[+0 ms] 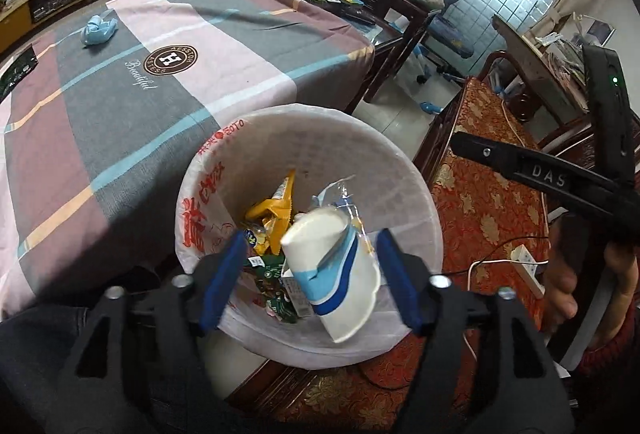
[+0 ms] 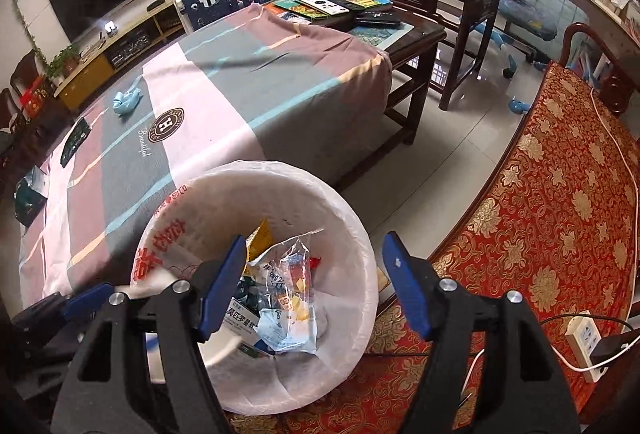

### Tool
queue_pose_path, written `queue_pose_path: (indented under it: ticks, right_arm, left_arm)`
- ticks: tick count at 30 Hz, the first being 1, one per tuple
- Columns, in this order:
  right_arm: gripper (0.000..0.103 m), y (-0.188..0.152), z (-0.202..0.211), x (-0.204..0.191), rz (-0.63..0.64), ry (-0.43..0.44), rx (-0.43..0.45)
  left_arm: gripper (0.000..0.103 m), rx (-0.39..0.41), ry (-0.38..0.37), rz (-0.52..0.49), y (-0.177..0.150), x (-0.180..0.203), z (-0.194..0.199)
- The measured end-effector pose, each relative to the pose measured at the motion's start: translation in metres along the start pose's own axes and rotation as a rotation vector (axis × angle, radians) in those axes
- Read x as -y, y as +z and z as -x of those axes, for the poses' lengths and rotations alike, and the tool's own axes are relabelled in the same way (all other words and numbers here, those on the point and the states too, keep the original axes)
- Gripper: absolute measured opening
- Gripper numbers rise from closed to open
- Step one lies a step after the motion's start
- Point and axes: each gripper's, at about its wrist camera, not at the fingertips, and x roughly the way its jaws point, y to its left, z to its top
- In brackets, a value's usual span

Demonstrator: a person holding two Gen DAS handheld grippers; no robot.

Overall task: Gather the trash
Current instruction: 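Lower the paper cup into the wastebasket and open the left gripper, then grasp the green chip bag with the left gripper while the right reaches the blue mask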

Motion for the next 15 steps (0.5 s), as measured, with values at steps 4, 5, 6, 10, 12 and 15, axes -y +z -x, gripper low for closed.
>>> queue_pose_path:
  ticks: [4, 5, 6, 10, 12, 15]
  right_arm:
    - [0.069, -0.002, -0.004, -0.003, -0.007, 0.012, -0.020]
    - [0.069, -0.002, -0.006, -0.004, -0.008, 0.017, -0.025]
    - [0.069, -0.002, -0.008, -0.007, -0.004, 0.021, -0.030]
    - [0.070, -0.002, -0.021, -0.028, 0.019, 0.037, -0.052]
    - [0.071, 0.003, -0.029, -0.044, 0.035, 0.058, -0.063]
    - [0.073, 0.016, -0.046, -0.077, 0.070, 0.111, -0.085]
  left_arm:
    - [0.085, 0.050, 0.038, 0.080, 0.002, -0.024, 0.012]
    - [0.085, 0.072, 0.075, 0.103, 0.003, -0.033, 0.017]
    - [0.085, 0.095, 0.122, 0.123, 0.004, -0.041, 0.023]
    - [0.086, 0.173, 0.300, 0.199, 0.007, -0.080, 0.045]
    - [0.088, 0.207, 0.364, 0.238, 0.008, -0.103, 0.056]
    - [0.090, 0.240, 0.456, 0.267, 0.011, -0.138, 0.069]
